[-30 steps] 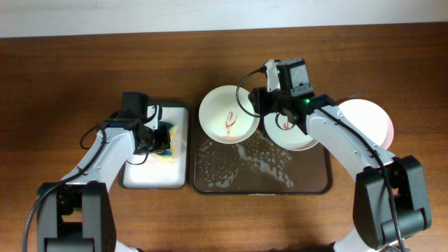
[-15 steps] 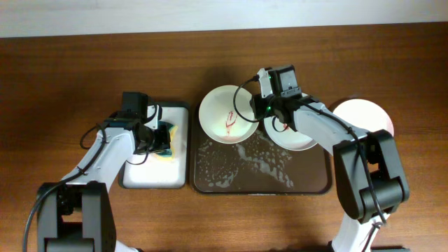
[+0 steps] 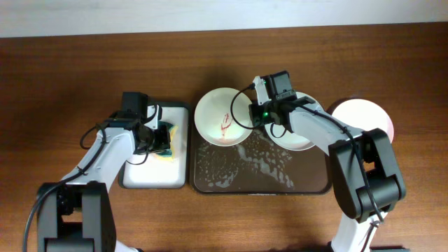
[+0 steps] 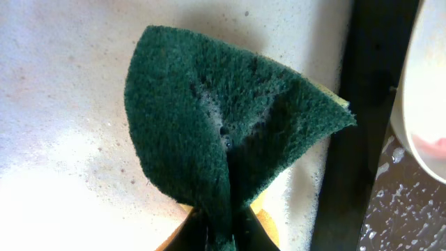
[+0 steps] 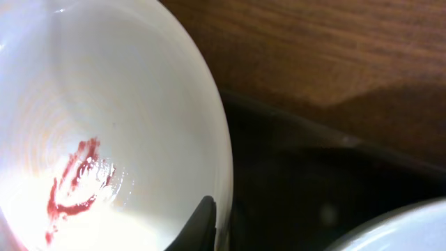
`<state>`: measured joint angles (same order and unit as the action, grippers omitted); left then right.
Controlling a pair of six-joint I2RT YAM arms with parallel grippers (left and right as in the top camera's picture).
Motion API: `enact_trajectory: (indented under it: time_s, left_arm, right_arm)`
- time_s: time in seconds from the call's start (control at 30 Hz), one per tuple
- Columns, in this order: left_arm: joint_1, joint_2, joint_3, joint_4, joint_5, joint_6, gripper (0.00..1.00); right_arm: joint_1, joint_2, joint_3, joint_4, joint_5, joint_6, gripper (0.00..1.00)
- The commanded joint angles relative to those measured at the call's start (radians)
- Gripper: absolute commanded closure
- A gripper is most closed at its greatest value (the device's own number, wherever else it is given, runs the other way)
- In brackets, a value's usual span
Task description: Clean dirty plates on tray and stack at the side
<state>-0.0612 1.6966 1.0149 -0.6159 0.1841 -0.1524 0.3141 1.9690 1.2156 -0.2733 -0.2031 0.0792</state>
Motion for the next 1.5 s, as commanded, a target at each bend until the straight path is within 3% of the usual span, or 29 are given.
enact_trajectory:
  time_s: [0.0, 0.13, 0.23, 0.3, 0.43, 0.67, 0.9, 1.13, 1.23, 1.47]
  left_arm:
    - [0.003, 0.009, -0.004, 0.002, 0.011, 0.012, 0.92]
    - [0.003, 0.009, -0.004, 0.002, 0.011, 0.012, 0.92]
    - [0.003, 0.009, -0.004, 0.003, 0.011, 0.012, 0.93]
    - [0.003, 0.009, -0.004, 0.003, 0.011, 0.012, 1.0]
    - [0.002, -0.001, 0.0, 0.014, 0.025, 0.013, 1.0]
    - [-0.146, -0.107, 0.003, 0.02, 0.049, 0.007, 1.0]
    - [-0.39, -0.094, 0.001, 0.064, 0.048, -0.268, 1.0]
    - [-0.562, -0.027, 0.001, 0.137, -0.047, -0.634, 1.0]
    - [-0.6, 0.011, 0.001, 0.176, -0.054, -0.693, 1.0]
    - [-0.663, 0.095, 0.001, 0.253, -0.089, -0.697, 1.0]
  right_arm:
    - [0.021, 0.019, 0.011, -0.003, -0.006, 0.016, 0.96]
    - [0.02, -0.001, 0.013, -0.061, -0.01, 0.034, 0.96]
    - [0.019, -0.086, 0.014, -0.204, -0.011, 0.051, 0.96]
    - [0.021, -0.142, 0.014, -0.318, -0.014, 0.103, 0.96]
    - [0.021, -0.145, 0.01, -0.502, -0.014, 0.145, 0.96]
    - [0.021, -0.13, -0.064, -0.523, -0.021, 0.147, 0.96]
    - [0.02, -0.13, -0.092, -0.512, -0.021, 0.147, 0.96]
    - [0.019, -0.13, -0.092, -0.512, -0.021, 0.147, 0.96]
    - [0.019, -0.13, -0.092, -0.512, -0.021, 0.147, 0.96]
    - [0.019, -0.13, -0.092, -0.505, -0.021, 0.147, 0.96]
